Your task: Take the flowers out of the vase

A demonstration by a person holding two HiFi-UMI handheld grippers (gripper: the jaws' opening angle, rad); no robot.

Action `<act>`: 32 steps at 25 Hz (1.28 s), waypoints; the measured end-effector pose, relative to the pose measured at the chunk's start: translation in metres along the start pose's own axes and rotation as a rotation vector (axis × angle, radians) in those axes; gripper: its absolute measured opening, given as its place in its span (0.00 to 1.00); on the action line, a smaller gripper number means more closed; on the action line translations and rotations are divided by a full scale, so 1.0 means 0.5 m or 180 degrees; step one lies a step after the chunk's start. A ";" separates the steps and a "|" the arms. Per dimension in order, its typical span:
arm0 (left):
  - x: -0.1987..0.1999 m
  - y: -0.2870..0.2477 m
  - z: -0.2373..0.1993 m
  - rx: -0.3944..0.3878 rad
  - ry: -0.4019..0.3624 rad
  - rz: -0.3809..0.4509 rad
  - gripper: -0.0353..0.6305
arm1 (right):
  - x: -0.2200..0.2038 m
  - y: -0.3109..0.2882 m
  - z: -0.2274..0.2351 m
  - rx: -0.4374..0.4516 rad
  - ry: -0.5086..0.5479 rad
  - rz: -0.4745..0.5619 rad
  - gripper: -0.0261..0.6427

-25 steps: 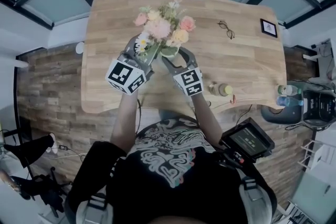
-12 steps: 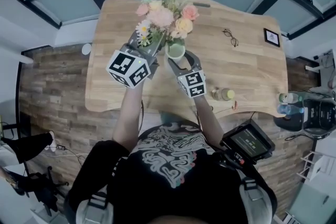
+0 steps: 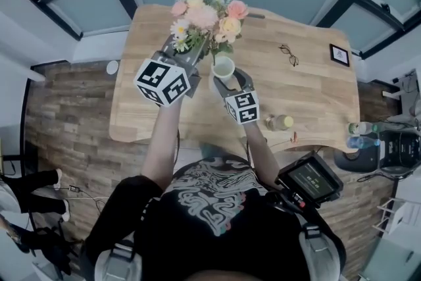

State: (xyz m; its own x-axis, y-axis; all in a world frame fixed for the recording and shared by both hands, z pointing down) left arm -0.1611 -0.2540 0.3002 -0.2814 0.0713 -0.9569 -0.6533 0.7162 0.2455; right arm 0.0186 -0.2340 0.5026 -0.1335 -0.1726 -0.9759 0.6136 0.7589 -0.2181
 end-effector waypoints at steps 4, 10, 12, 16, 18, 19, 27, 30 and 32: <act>0.032 0.011 -0.008 0.0060 0.0056 0.0068 0.09 | 0.014 -0.002 -0.008 -0.0021 -0.0037 0.0043 0.46; 0.055 0.029 0.012 0.0141 0.0099 0.0160 0.09 | 0.002 0.024 -0.011 0.0031 -0.0042 0.0067 0.46; 0.058 0.031 0.020 0.0169 0.0159 0.0204 0.09 | -0.005 0.037 -0.003 0.0015 -0.0059 0.0081 0.46; 0.067 0.030 0.031 0.0247 0.0170 0.0172 0.09 | -0.014 0.054 0.016 -0.0003 -0.0078 0.0093 0.46; 0.069 0.032 0.031 0.0316 0.0106 0.0080 0.09 | -0.015 0.059 0.026 -0.0010 -0.0097 0.0098 0.46; 0.069 0.033 0.029 0.0351 0.0081 0.0043 0.09 | -0.014 0.060 0.031 -0.0016 -0.0104 0.0103 0.46; 0.023 0.088 -0.010 0.0572 0.0241 -0.0151 0.09 | -0.018 0.054 0.017 -0.0016 -0.0128 0.0128 0.46; -0.001 0.098 -0.027 0.0610 0.0322 -0.0239 0.09 | -0.019 0.050 0.011 -0.0012 -0.0124 0.0130 0.46; -0.019 0.100 -0.036 0.0630 0.0357 -0.0325 0.09 | -0.019 0.047 0.011 0.0002 -0.0143 0.0126 0.46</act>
State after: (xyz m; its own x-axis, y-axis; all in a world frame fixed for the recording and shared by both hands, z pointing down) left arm -0.2040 -0.2315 0.3244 -0.3045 -0.0779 -0.9493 -0.5349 0.8386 0.1028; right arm 0.0387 -0.2180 0.5067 -0.0739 -0.1704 -0.9826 0.6181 0.7654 -0.1792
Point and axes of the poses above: the fingertips, and each gripper's own axes: y backward along the fingers, z to its right, x out of its top, the point moved 10 cm from there along y, backward along the fingers, and after that the axes turned 5 degrees about z, right-handed, at the moved point
